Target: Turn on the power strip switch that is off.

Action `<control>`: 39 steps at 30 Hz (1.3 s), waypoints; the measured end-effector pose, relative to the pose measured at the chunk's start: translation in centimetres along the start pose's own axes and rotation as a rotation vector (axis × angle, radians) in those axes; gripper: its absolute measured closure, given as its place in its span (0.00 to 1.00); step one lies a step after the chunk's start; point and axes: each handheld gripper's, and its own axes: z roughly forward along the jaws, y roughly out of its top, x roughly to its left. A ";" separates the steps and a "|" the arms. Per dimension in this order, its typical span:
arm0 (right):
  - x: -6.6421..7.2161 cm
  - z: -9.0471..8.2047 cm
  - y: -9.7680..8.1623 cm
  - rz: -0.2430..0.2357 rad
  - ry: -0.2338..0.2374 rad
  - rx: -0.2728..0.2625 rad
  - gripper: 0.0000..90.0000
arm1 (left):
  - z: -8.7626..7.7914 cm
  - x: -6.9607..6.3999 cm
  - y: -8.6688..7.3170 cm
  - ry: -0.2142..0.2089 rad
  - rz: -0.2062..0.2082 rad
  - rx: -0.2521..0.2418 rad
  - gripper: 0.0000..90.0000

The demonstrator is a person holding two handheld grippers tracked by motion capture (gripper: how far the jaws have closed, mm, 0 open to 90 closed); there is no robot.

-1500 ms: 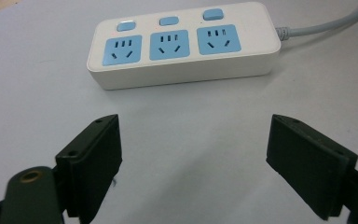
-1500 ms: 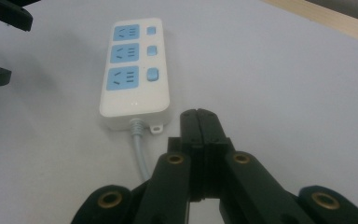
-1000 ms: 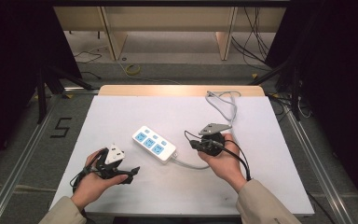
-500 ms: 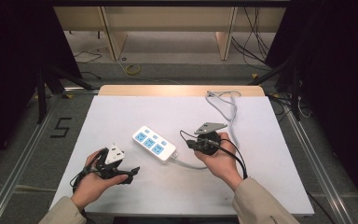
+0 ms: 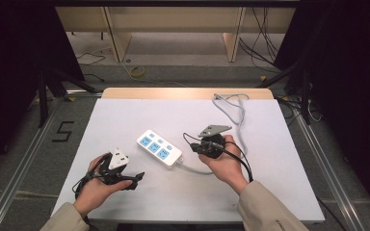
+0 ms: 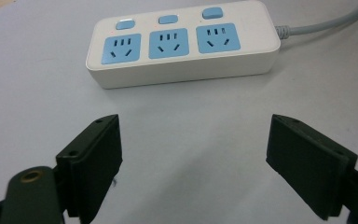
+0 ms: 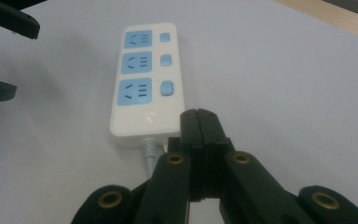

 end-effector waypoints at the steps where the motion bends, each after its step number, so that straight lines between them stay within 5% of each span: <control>1: 0.0 0.0 0.1 0.003 0.000 0.001 1.00 | 0.0 0.0 0.0 -0.001 0.000 -0.001 0.20; 39: 0.4 1.9 2.0 -0.017 0.012 0.028 1.00 | 0.0 0.0 0.0 -0.001 0.001 0.005 0.20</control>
